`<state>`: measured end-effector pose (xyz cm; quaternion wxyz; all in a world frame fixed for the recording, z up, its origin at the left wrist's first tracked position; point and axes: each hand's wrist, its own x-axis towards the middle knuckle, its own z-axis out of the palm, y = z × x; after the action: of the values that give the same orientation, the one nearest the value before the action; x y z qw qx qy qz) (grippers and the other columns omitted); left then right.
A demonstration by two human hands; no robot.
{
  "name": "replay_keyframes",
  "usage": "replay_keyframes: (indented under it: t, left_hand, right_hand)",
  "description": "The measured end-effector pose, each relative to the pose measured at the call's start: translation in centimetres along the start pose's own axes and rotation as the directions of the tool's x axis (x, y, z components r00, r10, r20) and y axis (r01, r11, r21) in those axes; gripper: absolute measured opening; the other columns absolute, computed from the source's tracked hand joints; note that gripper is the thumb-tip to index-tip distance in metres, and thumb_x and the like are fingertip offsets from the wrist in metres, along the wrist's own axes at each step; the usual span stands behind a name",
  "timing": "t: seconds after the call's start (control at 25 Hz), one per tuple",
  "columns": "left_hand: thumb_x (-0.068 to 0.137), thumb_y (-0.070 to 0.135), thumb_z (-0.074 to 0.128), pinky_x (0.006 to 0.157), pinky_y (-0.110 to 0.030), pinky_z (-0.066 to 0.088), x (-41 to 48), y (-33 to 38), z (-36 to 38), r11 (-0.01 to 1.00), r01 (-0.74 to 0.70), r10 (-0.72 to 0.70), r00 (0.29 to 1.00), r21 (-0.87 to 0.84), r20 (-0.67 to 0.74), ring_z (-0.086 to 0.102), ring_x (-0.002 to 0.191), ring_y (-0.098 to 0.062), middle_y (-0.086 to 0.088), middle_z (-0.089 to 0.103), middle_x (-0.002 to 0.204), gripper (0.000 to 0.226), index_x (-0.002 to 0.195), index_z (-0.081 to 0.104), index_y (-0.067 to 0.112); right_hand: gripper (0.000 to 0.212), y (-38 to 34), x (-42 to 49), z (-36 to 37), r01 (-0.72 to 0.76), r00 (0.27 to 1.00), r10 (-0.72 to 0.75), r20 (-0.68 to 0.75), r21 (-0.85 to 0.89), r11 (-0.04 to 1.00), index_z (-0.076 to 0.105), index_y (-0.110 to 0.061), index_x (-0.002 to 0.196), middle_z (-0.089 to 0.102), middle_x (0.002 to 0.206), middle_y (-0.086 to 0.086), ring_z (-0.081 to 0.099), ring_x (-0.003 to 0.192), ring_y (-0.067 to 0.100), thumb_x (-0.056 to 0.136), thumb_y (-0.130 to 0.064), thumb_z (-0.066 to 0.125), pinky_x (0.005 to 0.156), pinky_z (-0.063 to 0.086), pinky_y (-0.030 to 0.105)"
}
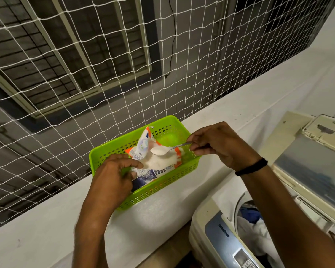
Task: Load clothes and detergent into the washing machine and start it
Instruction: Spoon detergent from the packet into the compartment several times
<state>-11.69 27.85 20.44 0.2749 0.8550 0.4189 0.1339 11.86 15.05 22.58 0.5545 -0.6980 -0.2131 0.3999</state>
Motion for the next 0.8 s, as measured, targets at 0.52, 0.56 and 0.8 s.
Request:
replay_keyframes:
  t: [0.52,0.56,0.8]
  left_hand:
    - [0.09,0.005,0.065,0.091,-0.028,0.051,-2.2,6.8,1.4,0.914,-0.271,0.161,0.926,-0.302,-0.342,0.065,0.105,-0.009,0.009,0.07,0.111,0.03,0.102,0.075,0.03]
    - [0.091,0.007,0.064,0.091,-0.03,0.052,-2.2,7.9,2.3,0.877,-0.296,0.163,0.924,-0.377,-0.345,0.067,0.104,-0.01,0.007,0.071,0.11,0.028,0.104,0.075,0.03]
    - [0.092,0.016,0.064,0.08,-0.03,0.054,-1.8,13.9,9.5,0.765,-0.353,0.31,0.935,-0.538,-0.173,0.069,0.089,-0.013,0.009,0.072,0.108,0.023,0.109,0.071,0.03]
  right_hand:
    - [0.016,1.0,-4.8,-5.9,0.05,0.986,-0.03,-0.165,0.122,0.991,0.071,0.007,0.09,0.068,0.074,0.021,0.067,0.061,0.021,0.091,0.006,0.056,0.058,0.058,0.023]
    - [0.016,1.3,-5.6,-6.8,0.052,0.98,-0.023,-0.198,0.138,0.989,0.072,0.007,0.09,0.069,0.074,0.02,0.067,0.061,0.022,0.091,0.006,0.056,0.058,0.058,0.023]
    - [0.018,4.6,-10.6,-13.5,0.011,0.899,0.092,-0.427,0.233,0.973,0.07,0.01,0.091,0.067,0.075,0.021,0.064,0.064,0.026,0.092,0.01,0.052,0.063,0.06,0.025]
